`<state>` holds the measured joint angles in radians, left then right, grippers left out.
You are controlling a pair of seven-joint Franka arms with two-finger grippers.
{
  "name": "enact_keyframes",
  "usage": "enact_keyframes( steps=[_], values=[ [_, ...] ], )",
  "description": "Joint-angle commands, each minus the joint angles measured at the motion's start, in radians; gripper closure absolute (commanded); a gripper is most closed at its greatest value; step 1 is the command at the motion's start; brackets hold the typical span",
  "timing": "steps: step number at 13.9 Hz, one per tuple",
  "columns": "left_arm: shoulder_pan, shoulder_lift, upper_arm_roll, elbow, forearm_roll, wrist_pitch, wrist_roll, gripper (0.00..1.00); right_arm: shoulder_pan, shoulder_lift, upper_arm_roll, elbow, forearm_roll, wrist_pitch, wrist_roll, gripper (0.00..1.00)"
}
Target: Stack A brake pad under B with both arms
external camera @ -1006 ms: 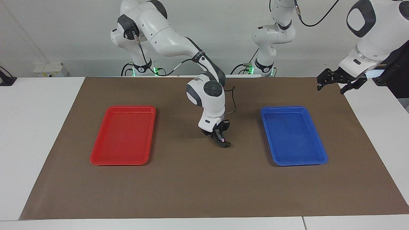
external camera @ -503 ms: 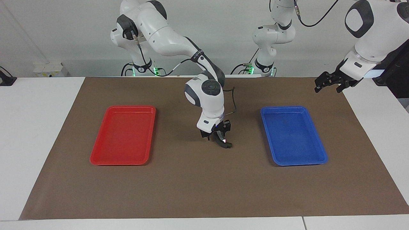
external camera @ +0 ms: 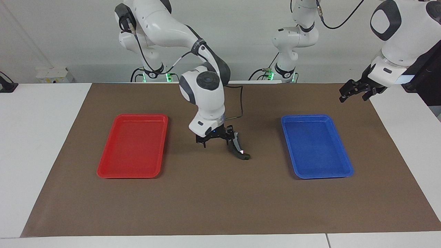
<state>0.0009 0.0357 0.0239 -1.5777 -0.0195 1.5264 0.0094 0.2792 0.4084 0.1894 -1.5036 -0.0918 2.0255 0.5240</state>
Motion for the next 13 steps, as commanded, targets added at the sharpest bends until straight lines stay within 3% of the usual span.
enact_keyframes(
  steps=[1, 4, 9, 13],
  values=[
    [0.008, -0.016, 0.002, -0.019, -0.005, 0.012, -0.006, 0.01, -0.113, -0.115, 0.012, -0.078, -0.023, -0.049, 0.005, 0.0],
    [0.008, -0.017, 0.001, -0.019, -0.005, 0.012, -0.006, 0.01, -0.205, -0.201, 0.013, -0.075, -0.052, -0.163, -0.015, 0.0],
    [0.008, -0.017, 0.001, -0.019, -0.005, 0.012, -0.006, 0.01, -0.356, -0.339, 0.015, -0.072, -0.033, -0.327, -0.209, 0.0],
    [0.008, -0.017, 0.001, -0.019, -0.005, 0.012, -0.006, 0.01, -0.376, -0.413, -0.039, -0.06, 0.021, -0.483, -0.262, 0.0]
  ],
)
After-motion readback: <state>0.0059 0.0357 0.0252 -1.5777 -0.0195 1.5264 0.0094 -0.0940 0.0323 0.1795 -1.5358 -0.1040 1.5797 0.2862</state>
